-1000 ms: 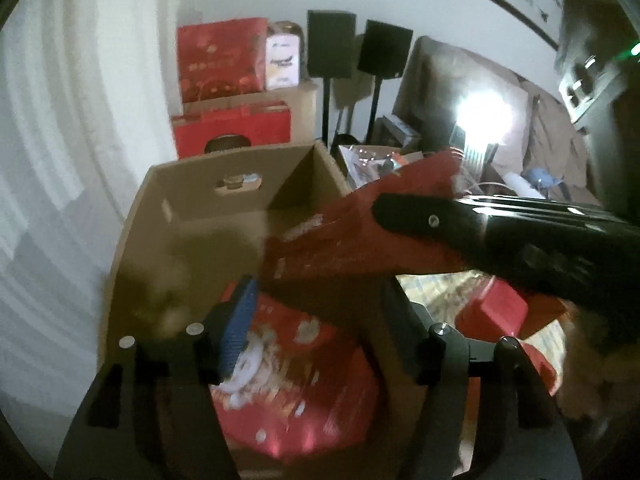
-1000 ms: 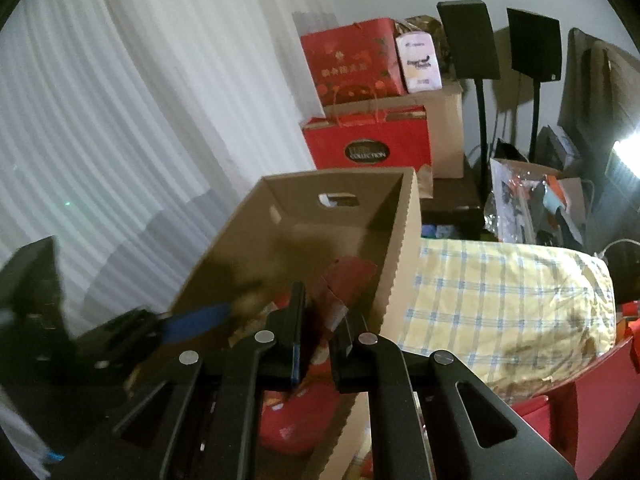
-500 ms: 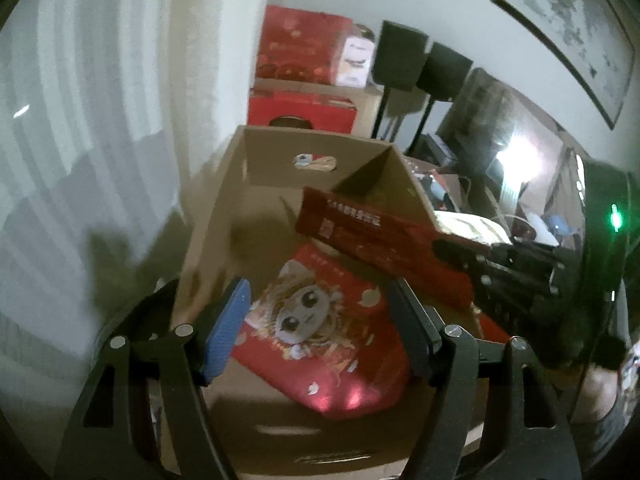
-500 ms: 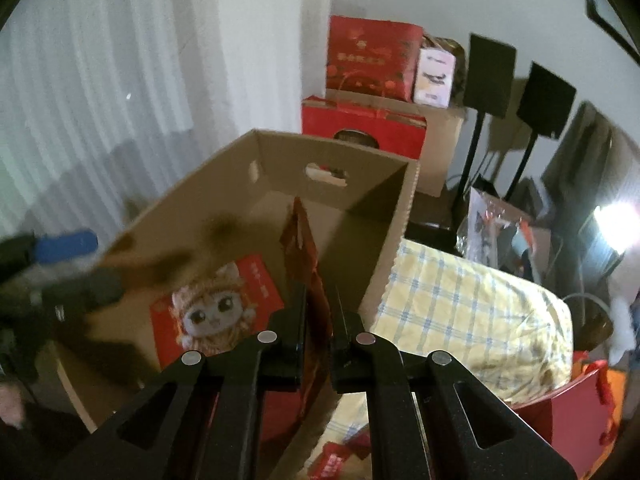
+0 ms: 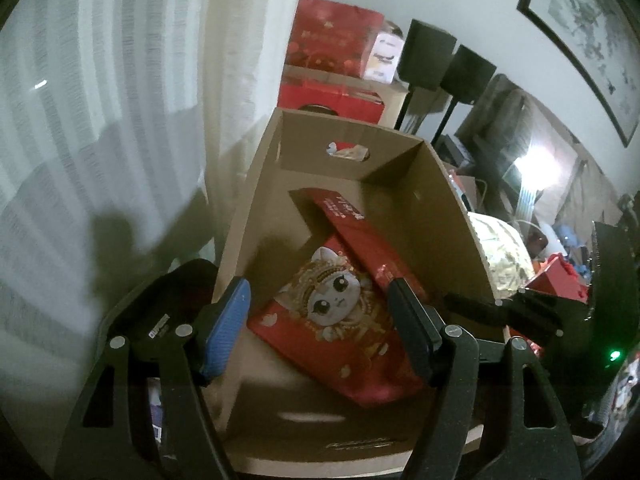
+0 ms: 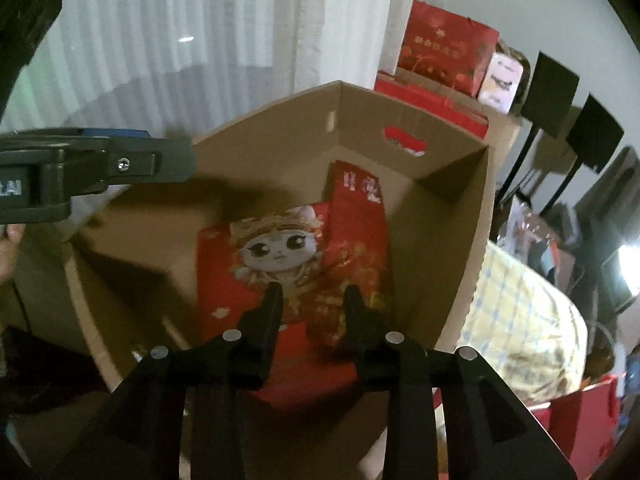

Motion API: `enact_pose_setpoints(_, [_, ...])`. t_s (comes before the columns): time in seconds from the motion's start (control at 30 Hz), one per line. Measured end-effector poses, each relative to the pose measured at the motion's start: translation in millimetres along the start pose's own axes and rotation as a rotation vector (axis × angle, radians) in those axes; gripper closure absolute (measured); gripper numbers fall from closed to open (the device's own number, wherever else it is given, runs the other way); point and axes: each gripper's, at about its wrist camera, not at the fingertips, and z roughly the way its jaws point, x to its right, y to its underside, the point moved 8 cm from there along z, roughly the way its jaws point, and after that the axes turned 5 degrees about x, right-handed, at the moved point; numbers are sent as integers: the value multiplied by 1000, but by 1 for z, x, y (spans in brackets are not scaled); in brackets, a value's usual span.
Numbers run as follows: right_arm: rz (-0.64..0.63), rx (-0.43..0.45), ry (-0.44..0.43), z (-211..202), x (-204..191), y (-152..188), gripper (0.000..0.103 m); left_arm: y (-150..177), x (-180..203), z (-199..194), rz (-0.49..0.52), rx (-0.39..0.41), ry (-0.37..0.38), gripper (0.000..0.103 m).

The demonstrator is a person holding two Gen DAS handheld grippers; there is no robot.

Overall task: Organize objects
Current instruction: 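Open the right gripper to drop the red paper bag into the box, then move both grippers toward the red plastic bag bundle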

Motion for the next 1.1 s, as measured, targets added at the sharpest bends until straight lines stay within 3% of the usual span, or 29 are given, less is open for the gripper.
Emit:
enact_pose_setpoints(0.17, [103,10,-29,-16,12,0,69,-1,-2,-2,-12,2,4,26])
enact_pose_setpoints(0.3, [162,46,-31,-38,27,-2,55,0,0,-4,-10,4,5,21])
enact_pose_setpoints(0.43, [217,70,-27,-58,41,-2,49,3,8,-5,5,-1,9,21])
enact_pose_setpoints(0.7, [279,110,45,-95,73,7,25,5,37,-12,83,15,23,21])
enact_pose_setpoints(0.83, [300,114,87,-112,89,18,23,9,55,-16,104,19,56,21])
enact_pose_setpoints(0.87, [308,116,96,-116,93,21,23,12,60,-16,110,16,65,16])
enact_pose_setpoints(0.9, [316,118,104,-120,97,24,22,14,65,-16,116,15,75,2])
enact_pose_setpoints(1.1, [363,121,162,-142,118,48,19,25,99,-19,158,27,120,0])
